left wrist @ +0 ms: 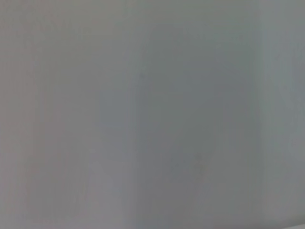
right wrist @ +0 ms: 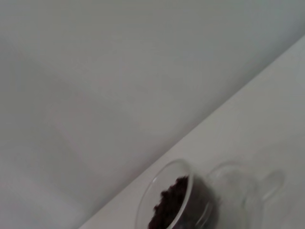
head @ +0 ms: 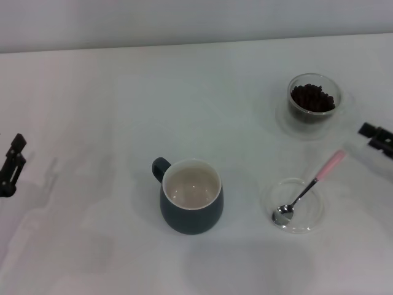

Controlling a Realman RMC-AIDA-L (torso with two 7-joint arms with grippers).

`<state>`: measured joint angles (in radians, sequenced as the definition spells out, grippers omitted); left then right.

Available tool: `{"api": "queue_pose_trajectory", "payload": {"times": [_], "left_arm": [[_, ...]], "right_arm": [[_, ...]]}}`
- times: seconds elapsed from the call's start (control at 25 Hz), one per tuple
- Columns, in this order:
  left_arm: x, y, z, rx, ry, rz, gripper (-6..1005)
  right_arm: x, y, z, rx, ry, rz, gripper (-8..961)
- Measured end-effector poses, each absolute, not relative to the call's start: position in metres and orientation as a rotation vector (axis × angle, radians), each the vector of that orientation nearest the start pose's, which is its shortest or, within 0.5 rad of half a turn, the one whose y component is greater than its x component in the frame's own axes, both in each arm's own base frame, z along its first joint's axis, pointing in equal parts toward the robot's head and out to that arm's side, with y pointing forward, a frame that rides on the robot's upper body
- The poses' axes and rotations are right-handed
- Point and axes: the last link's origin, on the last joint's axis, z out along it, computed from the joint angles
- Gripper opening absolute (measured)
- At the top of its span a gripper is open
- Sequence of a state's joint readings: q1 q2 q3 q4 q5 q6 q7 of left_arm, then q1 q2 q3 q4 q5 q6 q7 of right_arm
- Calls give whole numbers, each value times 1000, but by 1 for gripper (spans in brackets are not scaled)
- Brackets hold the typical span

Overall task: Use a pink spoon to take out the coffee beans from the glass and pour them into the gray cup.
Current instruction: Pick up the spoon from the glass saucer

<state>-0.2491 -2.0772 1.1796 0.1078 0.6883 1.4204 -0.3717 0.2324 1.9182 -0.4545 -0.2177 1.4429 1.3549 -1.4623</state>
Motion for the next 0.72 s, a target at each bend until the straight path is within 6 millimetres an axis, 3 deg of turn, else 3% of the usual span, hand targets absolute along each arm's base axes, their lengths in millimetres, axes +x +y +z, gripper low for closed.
{"api": "queue_pose_trajectory", "payload": {"times": [0.28, 0.72], "left_arm": [[-349, 251, -14, -1865, -443, -778, 466], [-352, 249, -10, -1844, -437, -766, 465]], "right_arm": [[400, 237, 16, -1715, 1726, 1036, 767], [395, 233, 0, -1735, 1740, 1026, 766]]}}
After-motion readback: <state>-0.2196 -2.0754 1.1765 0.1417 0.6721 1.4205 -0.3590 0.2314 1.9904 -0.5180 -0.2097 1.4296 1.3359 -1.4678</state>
